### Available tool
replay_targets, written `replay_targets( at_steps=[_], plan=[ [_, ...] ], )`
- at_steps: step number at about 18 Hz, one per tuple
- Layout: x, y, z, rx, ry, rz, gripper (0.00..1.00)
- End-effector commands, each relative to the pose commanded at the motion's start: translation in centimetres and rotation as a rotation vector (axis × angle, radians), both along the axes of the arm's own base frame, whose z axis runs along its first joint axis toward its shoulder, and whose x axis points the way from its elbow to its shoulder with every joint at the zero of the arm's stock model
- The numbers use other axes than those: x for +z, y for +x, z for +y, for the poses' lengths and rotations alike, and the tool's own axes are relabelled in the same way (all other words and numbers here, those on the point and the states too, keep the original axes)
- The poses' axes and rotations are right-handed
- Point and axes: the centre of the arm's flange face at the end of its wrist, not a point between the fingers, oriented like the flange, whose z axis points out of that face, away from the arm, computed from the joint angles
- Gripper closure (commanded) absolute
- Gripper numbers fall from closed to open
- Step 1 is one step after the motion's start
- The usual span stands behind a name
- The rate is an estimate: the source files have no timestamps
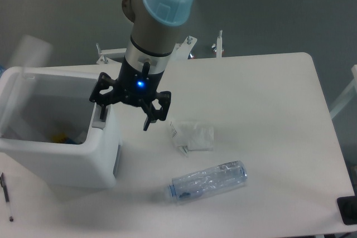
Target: Open the trash can
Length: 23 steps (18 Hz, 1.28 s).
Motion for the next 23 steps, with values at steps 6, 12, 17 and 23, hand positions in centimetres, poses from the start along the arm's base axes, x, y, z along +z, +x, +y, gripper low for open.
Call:
replay_targets(
  at_steps=[6,12,17,23],
  plan=[
    [0.2,0.0,0.0,-0.001,0.004,0.004,0.0],
    [1.3,-0.5,-0.1,-0.003,0.033,0.034,0.0],
    [1.7,-4.6,-1.6,0.046,0.083,0.091,0.0],
    [-3.5,-13.5,-6.8,0.018,0.009,0.134,0.0]
  ],
)
